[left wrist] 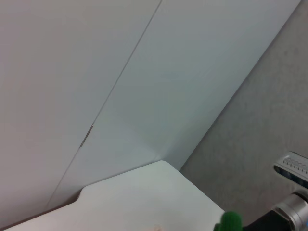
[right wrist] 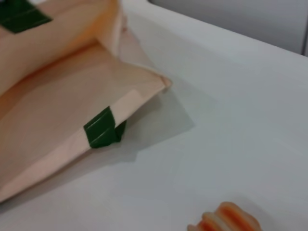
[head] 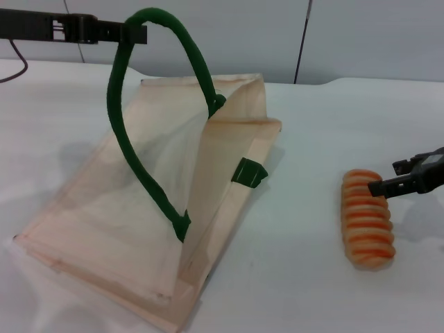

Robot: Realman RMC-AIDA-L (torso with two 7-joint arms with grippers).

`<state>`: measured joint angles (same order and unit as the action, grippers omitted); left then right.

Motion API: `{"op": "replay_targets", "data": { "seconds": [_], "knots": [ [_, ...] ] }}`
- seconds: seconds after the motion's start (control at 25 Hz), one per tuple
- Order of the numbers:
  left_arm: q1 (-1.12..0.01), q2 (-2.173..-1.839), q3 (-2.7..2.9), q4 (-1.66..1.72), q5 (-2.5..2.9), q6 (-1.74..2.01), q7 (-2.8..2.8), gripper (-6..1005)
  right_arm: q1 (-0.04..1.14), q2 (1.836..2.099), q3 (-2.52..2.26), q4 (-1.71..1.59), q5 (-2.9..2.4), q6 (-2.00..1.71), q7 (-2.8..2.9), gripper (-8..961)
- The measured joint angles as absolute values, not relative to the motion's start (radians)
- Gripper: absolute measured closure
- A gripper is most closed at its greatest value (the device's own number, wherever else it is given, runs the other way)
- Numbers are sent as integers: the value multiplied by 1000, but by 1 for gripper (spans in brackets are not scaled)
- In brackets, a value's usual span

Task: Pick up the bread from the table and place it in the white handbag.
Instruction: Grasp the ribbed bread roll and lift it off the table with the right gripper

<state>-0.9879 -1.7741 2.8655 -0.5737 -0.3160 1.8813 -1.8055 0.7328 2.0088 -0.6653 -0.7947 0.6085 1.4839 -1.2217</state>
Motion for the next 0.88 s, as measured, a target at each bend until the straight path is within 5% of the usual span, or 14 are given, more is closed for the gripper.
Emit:
{"op": "replay_targets", "data": {
  "seconds": [0.88],
  "knots": [
    [-991, -1775, 2865, -574, -316, 1881, -1808, 882, 805, 2014, -673, -681, 475, 1401, -1162, 95]
  ]
}}
